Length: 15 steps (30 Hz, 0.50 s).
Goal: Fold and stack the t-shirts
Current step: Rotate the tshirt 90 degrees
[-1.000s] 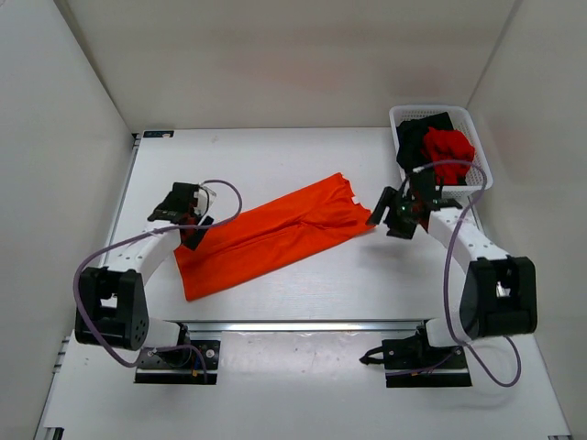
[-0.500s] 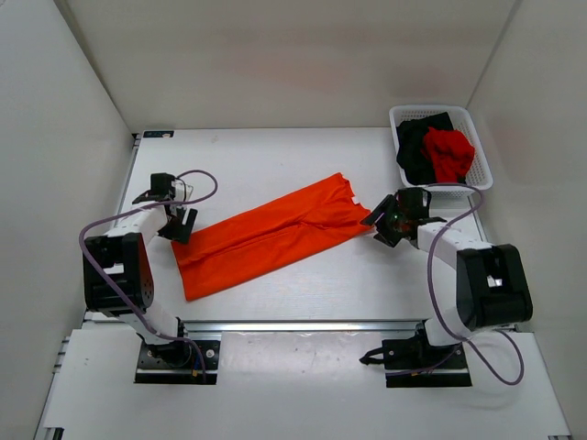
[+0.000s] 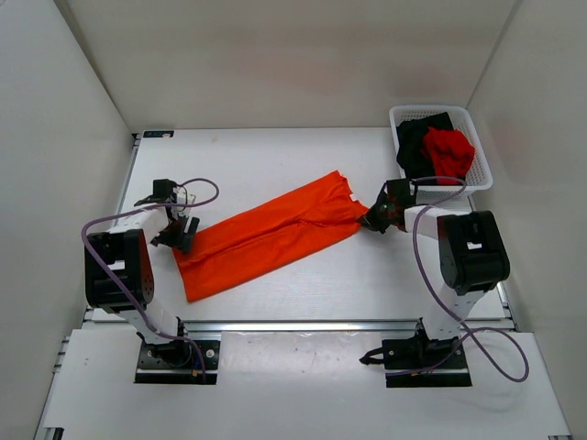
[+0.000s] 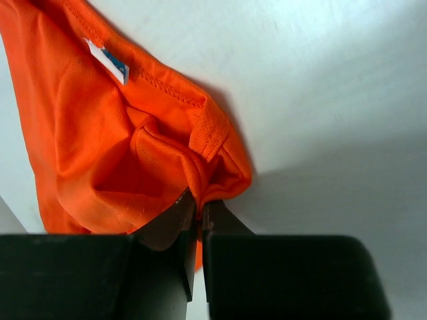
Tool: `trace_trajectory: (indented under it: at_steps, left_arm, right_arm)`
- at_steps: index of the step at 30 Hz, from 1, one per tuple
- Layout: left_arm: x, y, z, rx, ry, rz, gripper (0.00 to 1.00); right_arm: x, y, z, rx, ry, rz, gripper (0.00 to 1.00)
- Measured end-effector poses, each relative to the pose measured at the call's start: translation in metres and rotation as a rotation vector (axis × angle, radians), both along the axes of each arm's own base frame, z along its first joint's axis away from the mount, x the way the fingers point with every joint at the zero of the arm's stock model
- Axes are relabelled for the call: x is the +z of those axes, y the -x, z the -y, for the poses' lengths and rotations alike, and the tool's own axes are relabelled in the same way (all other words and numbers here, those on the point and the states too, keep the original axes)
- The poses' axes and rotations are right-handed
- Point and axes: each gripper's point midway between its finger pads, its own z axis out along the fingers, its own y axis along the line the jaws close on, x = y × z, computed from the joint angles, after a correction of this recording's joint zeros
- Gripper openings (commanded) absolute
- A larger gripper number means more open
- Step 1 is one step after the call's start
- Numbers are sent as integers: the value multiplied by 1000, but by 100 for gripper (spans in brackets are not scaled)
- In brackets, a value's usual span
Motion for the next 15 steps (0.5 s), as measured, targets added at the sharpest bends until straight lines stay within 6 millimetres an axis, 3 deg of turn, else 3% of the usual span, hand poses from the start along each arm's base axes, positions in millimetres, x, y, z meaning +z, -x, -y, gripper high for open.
trace_trajectory:
  at_steps: [3, 6, 8, 9, 10, 11, 12, 14, 15]
  left_arm:
    - [0, 1, 0, -2, 2, -7, 90]
    - [-1, 4, 1, -4, 5, -18, 91]
    - [-1, 7, 4, -10, 17, -33, 90]
    - [0, 9, 7, -16, 26, -41, 92]
    - [1, 10, 10, -26, 34, -51, 92]
    - [1, 11, 12, -39, 33, -57, 91]
    - [3, 13, 15, -49, 32, -65, 91]
    - [5, 16, 21, -74, 34, -75, 92]
    - [5, 17, 24, -85, 39, -79, 91]
  right_arm:
    - [2, -16, -1, 17, 9, 8, 0]
    - [8, -49, -7, 66, 28, 30, 0]
    - [19, -88, -13, 111, 48, 78, 3]
    - [27, -113, -18, 137, 58, 110, 21]
    - [51, -162, -26, 176, 76, 227, 21]
    - [54, -172, -32, 228, 117, 215, 32]
    - [63, -195, -35, 256, 153, 249, 40]
    - [88, -246, -45, 303, 233, 374, 48]
    - [98, -261, -50, 319, 267, 429, 51]
